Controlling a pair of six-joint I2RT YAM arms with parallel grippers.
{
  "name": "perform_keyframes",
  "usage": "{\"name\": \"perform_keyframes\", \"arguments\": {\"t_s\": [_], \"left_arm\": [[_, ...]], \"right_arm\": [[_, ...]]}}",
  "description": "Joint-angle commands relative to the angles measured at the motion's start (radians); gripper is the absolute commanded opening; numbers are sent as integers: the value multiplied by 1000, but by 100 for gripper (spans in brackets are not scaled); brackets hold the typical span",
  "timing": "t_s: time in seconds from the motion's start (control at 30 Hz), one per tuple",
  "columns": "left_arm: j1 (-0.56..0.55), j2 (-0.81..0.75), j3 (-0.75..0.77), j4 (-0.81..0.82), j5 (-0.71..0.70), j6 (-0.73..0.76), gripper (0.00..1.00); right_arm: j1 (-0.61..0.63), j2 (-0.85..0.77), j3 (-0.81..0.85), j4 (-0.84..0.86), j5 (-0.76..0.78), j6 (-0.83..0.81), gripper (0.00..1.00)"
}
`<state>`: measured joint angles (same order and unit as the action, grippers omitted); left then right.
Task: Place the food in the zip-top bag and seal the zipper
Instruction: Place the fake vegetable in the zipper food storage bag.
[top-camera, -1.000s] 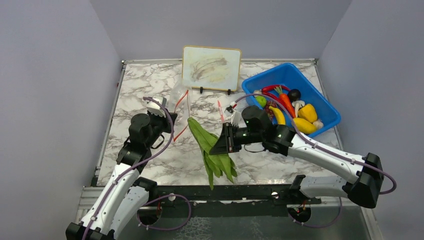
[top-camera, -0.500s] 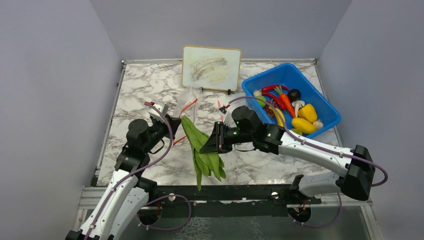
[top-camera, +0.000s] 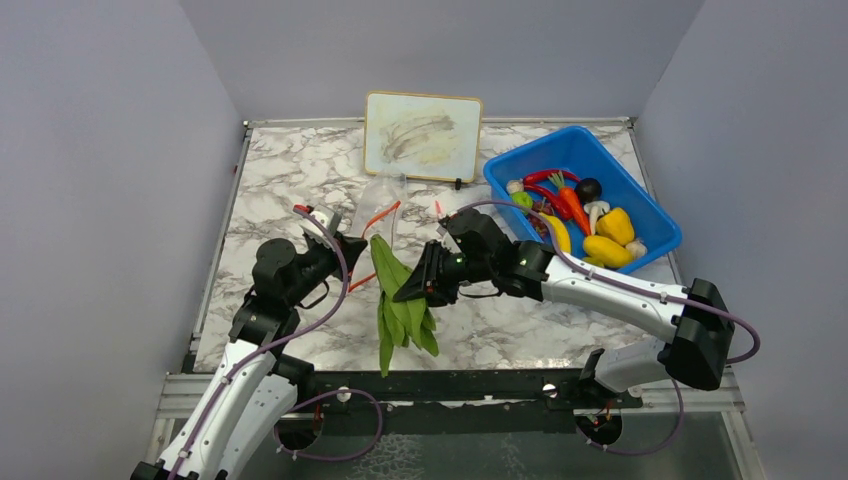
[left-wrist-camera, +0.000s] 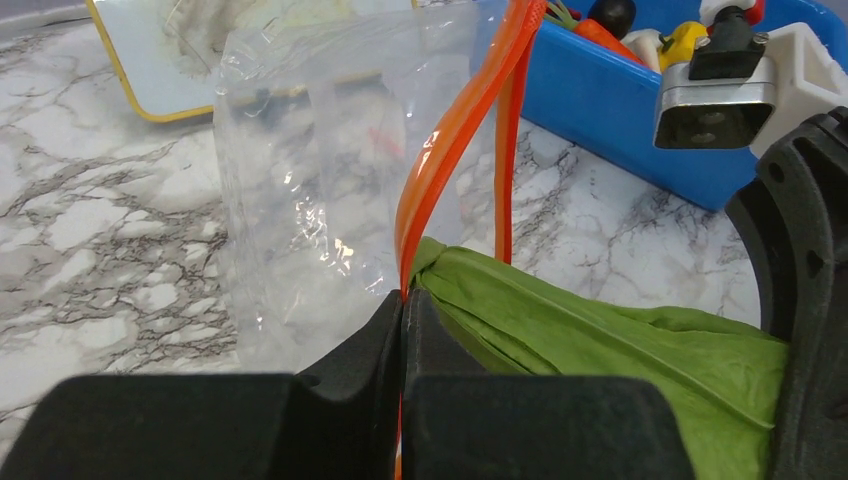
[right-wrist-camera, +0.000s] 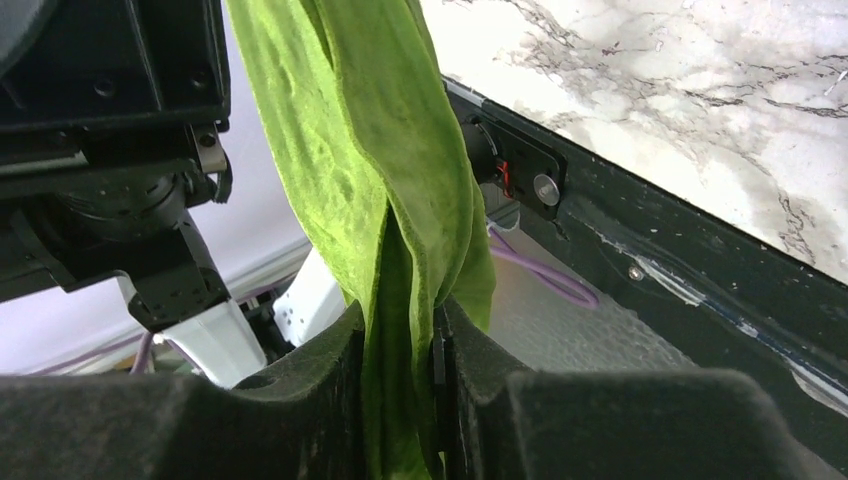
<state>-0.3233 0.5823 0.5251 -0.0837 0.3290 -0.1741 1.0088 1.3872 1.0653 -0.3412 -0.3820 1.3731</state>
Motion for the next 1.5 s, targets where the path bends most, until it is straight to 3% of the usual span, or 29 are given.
{"name": "perform_keyframes", "arguments": {"t_s": [0.0, 0.4, 0.73, 1.0, 1.47], "left_arm": [[-8, -6, 12, 34, 75, -12, 0], [-8, -32, -26, 81, 157, -22, 0], [-11, -34, -21, 57, 196, 13, 0], [-17, -41, -10, 51, 211, 18, 0], [-23, -36, 6, 34, 228, 31, 0]], "right_arm": [[8, -21, 17, 10, 65, 83, 23], [8, 10, 11, 127, 106, 151, 24], [-8, 129, 143, 27, 207, 105, 29], [-36, 174, 168, 78, 257, 117, 31], [-73, 189, 177, 123, 353, -47, 38]]}}
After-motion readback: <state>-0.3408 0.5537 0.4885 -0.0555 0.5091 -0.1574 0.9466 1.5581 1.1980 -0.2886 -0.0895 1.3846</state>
